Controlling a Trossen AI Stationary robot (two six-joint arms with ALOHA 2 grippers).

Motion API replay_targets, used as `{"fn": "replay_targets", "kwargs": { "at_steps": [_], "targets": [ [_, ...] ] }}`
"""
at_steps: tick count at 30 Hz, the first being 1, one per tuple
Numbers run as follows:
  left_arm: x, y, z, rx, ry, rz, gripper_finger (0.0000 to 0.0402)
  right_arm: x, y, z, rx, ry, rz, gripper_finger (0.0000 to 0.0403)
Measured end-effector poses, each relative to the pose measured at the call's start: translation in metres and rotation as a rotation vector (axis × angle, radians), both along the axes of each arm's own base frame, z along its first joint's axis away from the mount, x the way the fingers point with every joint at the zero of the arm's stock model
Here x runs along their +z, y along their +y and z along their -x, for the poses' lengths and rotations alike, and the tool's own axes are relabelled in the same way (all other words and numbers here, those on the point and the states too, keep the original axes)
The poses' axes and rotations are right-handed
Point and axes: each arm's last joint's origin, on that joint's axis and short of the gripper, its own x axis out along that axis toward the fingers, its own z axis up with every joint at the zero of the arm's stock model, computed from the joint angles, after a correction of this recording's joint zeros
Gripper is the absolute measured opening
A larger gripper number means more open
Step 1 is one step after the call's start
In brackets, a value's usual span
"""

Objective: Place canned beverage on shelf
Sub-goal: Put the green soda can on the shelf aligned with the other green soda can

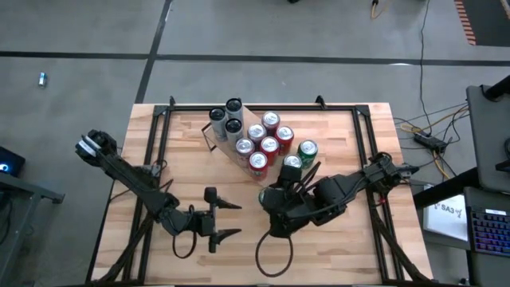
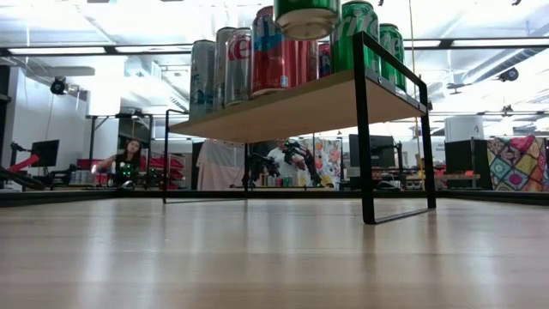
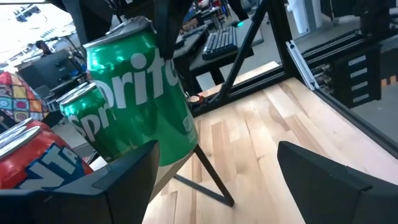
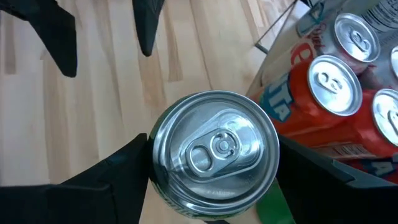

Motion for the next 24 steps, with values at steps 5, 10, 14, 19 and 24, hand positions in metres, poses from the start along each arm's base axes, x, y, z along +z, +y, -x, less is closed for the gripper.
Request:
{"fn": "replay_targets", "kwargs": {
  "at_steps": [5,10,14,19,24],
  "targets": [
    [-0.0048,-0.0023,-0.0057,0.005,-0.020,0.003,0.0310,-0.0010,-0.0017,0.0033,-0.001,0.033,0.017,0.0279],
    [-0.0088,-0.0024,-0.0100,0.013,-0.027,0.008,0.0310,-0.0009,-0.0024,0.0034,-0.012,0.027,0.039,0.0282],
    [-0.0101,-0.0029,-0.0107,0.013,-0.026,0.006,0.0310,-0.0014,-0.0036,0.0047,-0.020,0.035,0.063,0.0280],
    [-0.0097,-0.0029,-0.0107,0.013,-0.029,0.008,0.0310,-0.0026,-0.0040,0.0043,-0.027,0.035,0.078,0.0285],
    [-0.0097,-0.0029,-0.0107,0.013,-0.029,0.008,0.0310,-0.0065,-0.0039,0.0035,-0.032,0.044,0.094,0.0284]
  ]
}}
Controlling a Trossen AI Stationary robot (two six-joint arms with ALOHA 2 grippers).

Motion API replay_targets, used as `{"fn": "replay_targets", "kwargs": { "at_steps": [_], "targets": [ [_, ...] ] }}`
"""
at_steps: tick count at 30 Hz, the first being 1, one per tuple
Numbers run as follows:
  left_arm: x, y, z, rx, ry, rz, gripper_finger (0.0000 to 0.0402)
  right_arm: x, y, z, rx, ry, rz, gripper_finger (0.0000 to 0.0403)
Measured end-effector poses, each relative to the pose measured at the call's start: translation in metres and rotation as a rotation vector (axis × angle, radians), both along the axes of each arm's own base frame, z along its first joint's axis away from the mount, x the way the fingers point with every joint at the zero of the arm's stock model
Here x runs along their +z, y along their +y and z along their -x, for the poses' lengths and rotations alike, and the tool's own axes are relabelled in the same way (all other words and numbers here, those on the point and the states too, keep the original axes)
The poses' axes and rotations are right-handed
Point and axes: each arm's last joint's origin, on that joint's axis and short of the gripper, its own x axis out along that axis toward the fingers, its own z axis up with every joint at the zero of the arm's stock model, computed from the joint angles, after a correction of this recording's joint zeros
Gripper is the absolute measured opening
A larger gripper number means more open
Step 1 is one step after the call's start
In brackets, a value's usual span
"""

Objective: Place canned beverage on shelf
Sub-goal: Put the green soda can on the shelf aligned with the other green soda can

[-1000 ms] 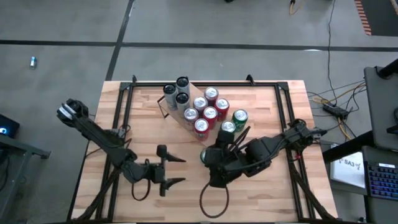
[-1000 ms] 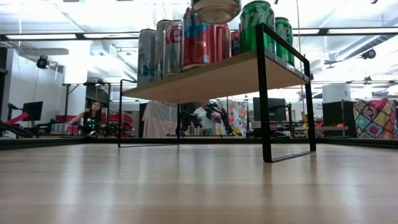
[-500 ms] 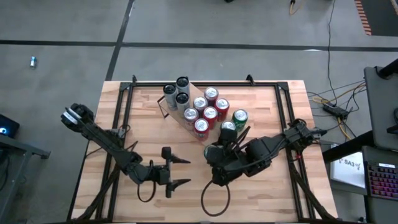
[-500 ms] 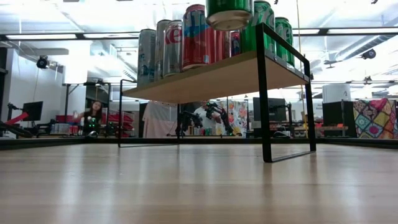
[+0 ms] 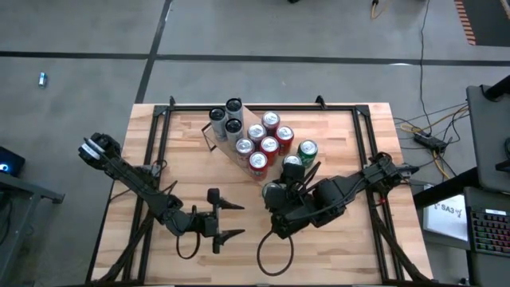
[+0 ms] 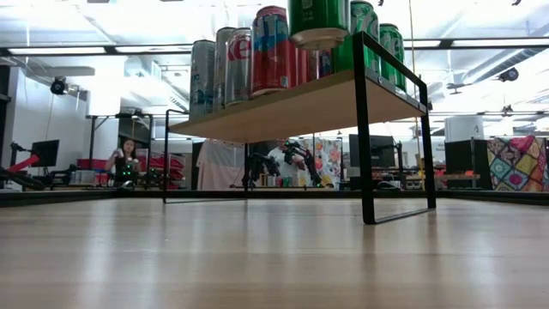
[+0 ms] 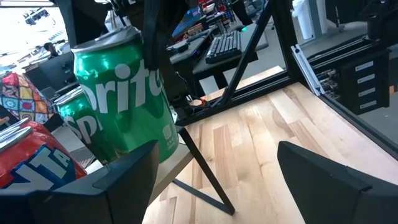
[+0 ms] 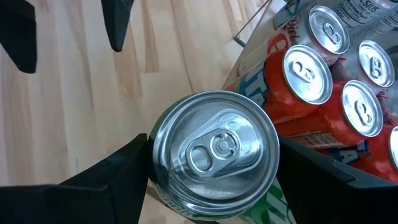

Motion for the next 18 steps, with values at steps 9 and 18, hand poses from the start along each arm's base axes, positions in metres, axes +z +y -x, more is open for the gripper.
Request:
{"fn": "replay_targets", "kwargs": {
  "at_steps": [9,18],
  "targets": [
    [0.000,0.000,0.000,0.000,0.000,0.000,0.0310,-0.012,0.000,-0.002,-0.007,0.037,0.024,0.0286],
    [0.000,0.001,-0.001,0.004,0.000,0.001,0.0310,-0.016,0.000,-0.001,-0.008,0.036,0.026,0.0289]
  ]
}}
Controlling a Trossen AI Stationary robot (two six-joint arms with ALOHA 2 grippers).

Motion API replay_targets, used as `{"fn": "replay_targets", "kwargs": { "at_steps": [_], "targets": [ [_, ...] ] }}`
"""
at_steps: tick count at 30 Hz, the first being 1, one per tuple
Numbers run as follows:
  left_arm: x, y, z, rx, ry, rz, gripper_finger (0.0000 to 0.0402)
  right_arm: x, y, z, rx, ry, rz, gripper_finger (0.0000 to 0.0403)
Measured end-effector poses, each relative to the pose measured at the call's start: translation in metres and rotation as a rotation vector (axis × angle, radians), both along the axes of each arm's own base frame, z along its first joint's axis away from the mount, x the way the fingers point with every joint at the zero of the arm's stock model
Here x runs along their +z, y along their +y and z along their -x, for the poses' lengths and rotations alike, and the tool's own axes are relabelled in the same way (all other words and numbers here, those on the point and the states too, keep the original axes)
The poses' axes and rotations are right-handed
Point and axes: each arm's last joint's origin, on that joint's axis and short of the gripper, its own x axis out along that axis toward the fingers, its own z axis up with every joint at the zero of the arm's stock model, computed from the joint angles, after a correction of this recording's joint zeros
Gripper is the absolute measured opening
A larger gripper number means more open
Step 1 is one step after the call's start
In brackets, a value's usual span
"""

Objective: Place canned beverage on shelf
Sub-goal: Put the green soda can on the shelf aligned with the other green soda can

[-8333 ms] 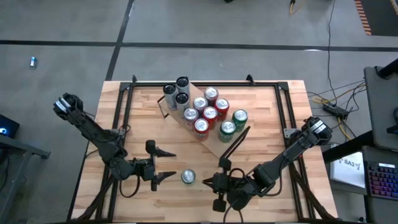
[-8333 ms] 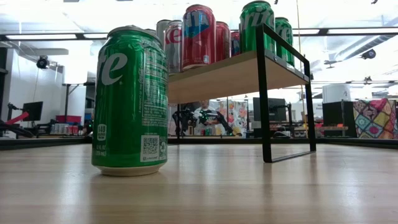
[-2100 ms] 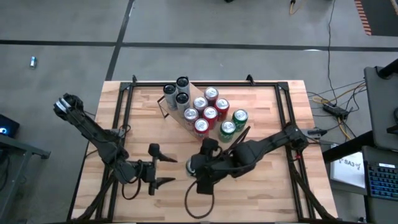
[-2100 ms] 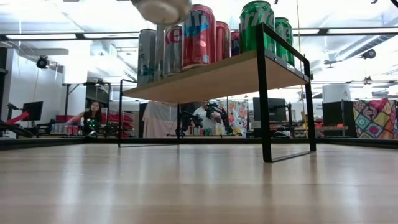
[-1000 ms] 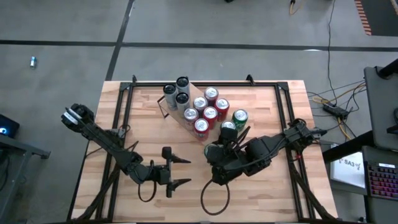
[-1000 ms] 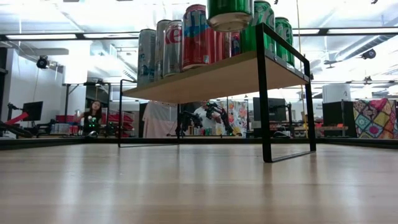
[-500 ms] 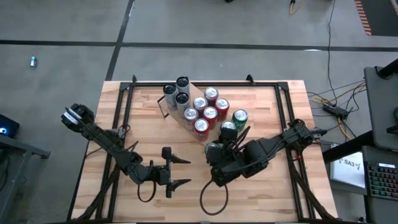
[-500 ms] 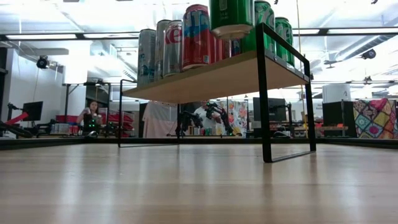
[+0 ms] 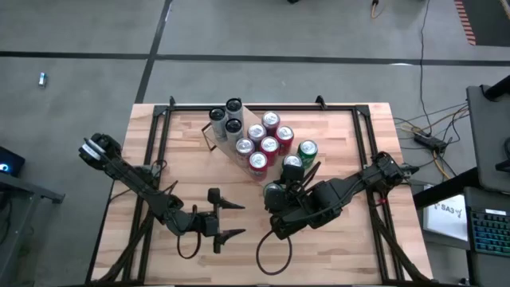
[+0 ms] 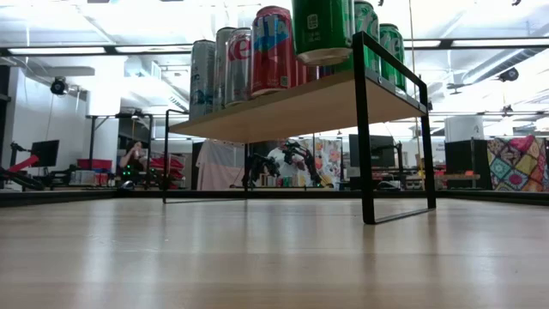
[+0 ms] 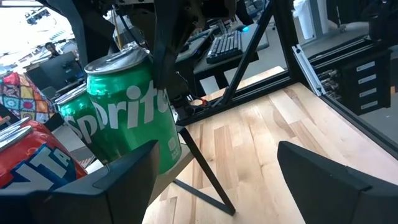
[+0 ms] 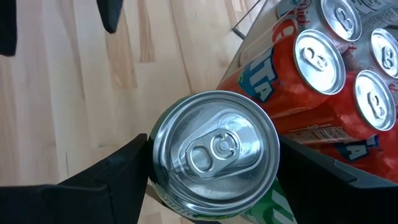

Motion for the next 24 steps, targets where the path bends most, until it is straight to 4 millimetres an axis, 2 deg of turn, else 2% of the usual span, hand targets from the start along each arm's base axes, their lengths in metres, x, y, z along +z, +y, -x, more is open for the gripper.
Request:
{"fn": "replay_targets", "kwargs": {
  "at_steps": [7,16,24],
  "targets": [
    [-0.012,-0.002,-0.011,-0.017,-0.016,0.034,0.0310,-0.009,0.001,-0.001,-0.009,0.012,0.001,0.0290],
    [-0.043,0.000,-0.034,0.027,-0.036,0.050,0.0310,-0.016,-0.002,-0.003,-0.031,0.019,0.005,0.0291],
    [-0.050,-0.002,-0.065,0.066,-0.031,-0.024,0.0289,-0.016,-0.005,-0.004,-0.036,0.024,0.011,0.0294]
  ]
}}
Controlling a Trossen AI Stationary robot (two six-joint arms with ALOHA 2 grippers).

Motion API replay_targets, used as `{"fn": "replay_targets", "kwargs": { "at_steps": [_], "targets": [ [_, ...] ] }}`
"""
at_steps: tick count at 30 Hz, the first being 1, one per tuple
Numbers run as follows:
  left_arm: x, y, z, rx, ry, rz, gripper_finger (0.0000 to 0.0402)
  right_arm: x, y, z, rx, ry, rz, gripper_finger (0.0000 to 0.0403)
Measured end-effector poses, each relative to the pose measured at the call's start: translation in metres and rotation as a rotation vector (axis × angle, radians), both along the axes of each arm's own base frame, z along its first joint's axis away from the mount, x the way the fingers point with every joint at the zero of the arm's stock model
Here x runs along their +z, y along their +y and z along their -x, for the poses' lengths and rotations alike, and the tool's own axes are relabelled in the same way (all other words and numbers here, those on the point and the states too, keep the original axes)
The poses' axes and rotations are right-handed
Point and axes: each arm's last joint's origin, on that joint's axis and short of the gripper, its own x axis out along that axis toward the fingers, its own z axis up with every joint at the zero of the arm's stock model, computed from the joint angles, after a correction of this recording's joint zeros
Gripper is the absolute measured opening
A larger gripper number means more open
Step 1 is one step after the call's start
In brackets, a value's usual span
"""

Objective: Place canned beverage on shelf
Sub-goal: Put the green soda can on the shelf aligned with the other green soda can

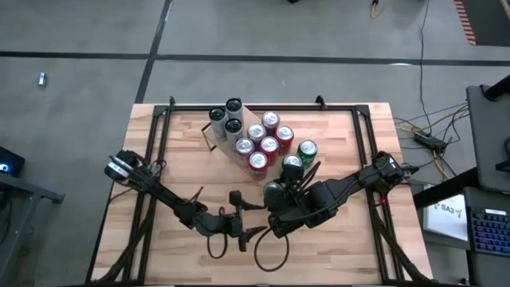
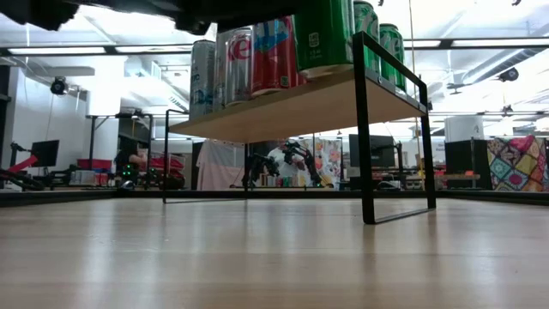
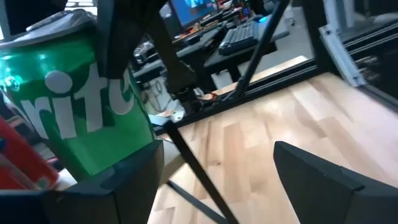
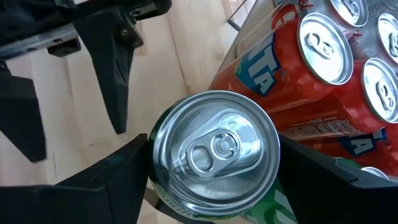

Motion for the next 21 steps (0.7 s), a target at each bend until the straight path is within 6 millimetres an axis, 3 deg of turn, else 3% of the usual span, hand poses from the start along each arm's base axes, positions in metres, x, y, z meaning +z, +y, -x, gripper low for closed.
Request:
{"fn": "replay_targets", "kwargs": {
  "at_steps": [21],
  "targets": [
    [-0.004,0.021,-0.014,0.075,0.006,-0.002,0.0256,0.000,-0.001,0.000,-0.003,0.004,0.007,0.0295]
  ]
}}
